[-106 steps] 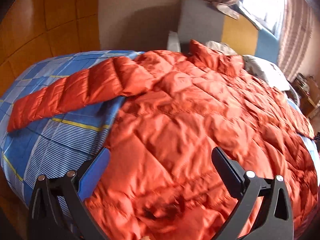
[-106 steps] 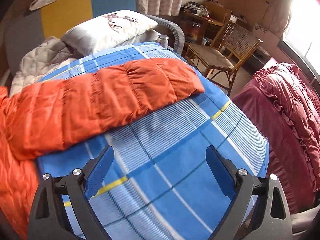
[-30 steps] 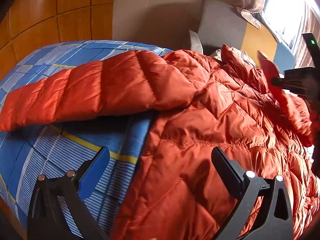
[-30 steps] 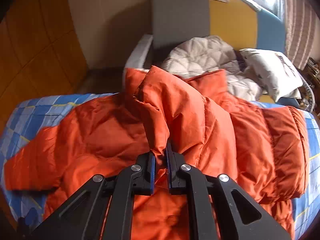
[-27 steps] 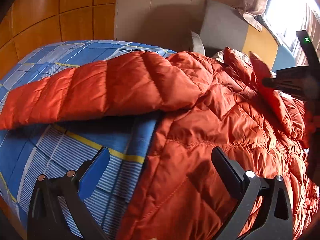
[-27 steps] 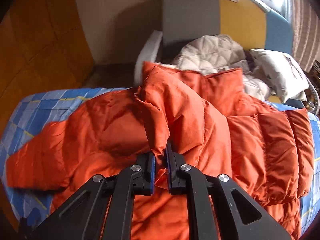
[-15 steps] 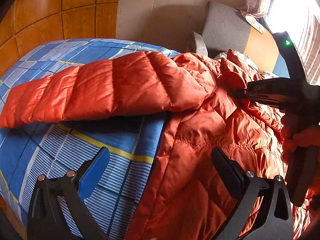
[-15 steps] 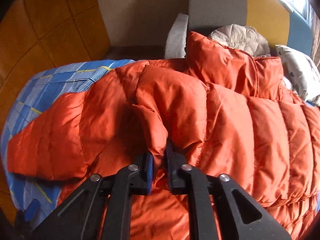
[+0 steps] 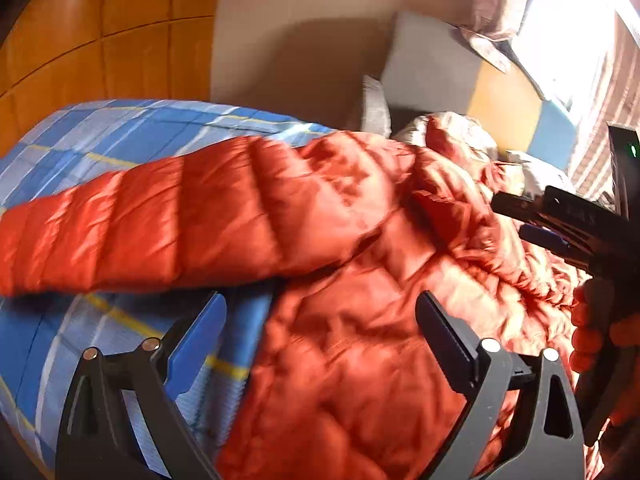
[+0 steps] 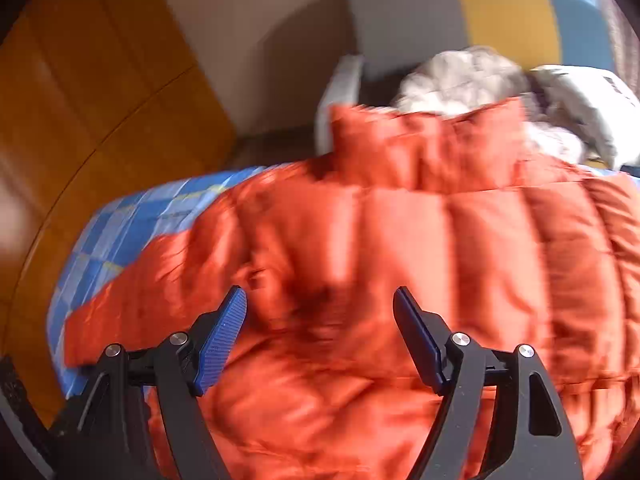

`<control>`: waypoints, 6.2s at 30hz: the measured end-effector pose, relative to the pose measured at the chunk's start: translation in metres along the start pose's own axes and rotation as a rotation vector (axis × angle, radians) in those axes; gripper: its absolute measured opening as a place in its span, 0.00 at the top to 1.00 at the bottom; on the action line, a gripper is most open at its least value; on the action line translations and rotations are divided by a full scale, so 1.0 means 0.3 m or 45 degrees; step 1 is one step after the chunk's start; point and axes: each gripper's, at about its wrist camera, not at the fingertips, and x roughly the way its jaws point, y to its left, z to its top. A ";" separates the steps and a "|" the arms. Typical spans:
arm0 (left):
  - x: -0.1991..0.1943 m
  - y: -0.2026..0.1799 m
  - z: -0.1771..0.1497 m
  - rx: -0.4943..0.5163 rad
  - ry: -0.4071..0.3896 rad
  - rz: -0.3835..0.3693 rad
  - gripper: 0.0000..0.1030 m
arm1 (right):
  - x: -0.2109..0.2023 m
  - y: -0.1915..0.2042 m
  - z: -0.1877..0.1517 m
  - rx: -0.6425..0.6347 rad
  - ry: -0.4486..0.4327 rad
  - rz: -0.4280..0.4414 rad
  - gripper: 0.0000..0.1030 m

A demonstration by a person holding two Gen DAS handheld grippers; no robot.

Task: Fold large clothes

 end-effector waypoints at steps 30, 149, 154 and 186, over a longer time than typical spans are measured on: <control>0.296 -0.185 0.109 0.017 0.131 -0.172 0.96 | -0.031 -0.521 -0.027 0.142 -0.064 -0.485 0.27; 0.003 0.065 0.264 -0.046 -0.117 -0.239 0.96 | -0.003 -0.437 -0.187 0.058 -0.030 -0.656 0.08; 0.023 -0.095 0.230 0.063 -0.060 -0.361 0.96 | -0.002 -0.438 -0.187 0.061 -0.029 -0.653 0.08; 0.053 0.007 -0.033 0.049 0.084 -0.347 0.54 | 0.072 0.013 -0.065 0.069 0.066 0.148 0.34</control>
